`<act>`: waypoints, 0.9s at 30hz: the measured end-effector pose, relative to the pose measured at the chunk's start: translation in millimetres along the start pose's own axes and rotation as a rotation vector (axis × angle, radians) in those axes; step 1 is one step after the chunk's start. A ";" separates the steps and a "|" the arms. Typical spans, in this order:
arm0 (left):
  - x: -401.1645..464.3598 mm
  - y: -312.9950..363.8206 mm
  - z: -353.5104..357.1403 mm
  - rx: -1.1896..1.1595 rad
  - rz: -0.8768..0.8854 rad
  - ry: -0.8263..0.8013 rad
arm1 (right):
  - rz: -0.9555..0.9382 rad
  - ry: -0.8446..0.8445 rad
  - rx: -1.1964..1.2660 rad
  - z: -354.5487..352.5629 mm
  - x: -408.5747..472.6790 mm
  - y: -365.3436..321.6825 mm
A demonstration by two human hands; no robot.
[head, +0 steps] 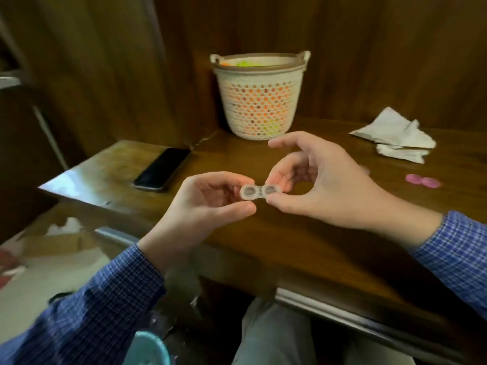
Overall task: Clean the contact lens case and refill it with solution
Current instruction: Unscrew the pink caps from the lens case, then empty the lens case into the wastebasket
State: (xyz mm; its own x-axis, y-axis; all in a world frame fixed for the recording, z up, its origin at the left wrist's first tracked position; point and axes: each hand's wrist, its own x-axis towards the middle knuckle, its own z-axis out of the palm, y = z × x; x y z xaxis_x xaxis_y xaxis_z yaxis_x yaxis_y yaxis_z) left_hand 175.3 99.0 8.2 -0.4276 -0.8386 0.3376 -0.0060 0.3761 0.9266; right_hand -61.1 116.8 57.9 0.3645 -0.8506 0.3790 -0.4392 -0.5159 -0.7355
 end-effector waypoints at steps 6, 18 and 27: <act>-119.0 -18.5 -58.6 -0.477 0.006 0.393 | -0.114 -0.150 0.088 113.5 26.3 -66.6; -265.4 -51.3 -112.2 -0.700 -0.050 0.786 | -0.154 -0.301 0.272 295.2 14.7 -118.9; -328.8 -48.5 -154.7 -0.090 -0.183 0.760 | -0.123 -0.403 0.209 336.8 22.0 -110.4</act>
State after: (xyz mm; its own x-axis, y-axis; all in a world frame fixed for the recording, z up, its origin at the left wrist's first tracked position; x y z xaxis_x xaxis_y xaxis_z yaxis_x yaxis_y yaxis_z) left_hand 456.0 295.5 -122.1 0.3089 -0.9359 0.1693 0.0708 0.2001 0.9772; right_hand 271.9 189.3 -41.7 0.7117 -0.6556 0.2523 -0.2134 -0.5439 -0.8115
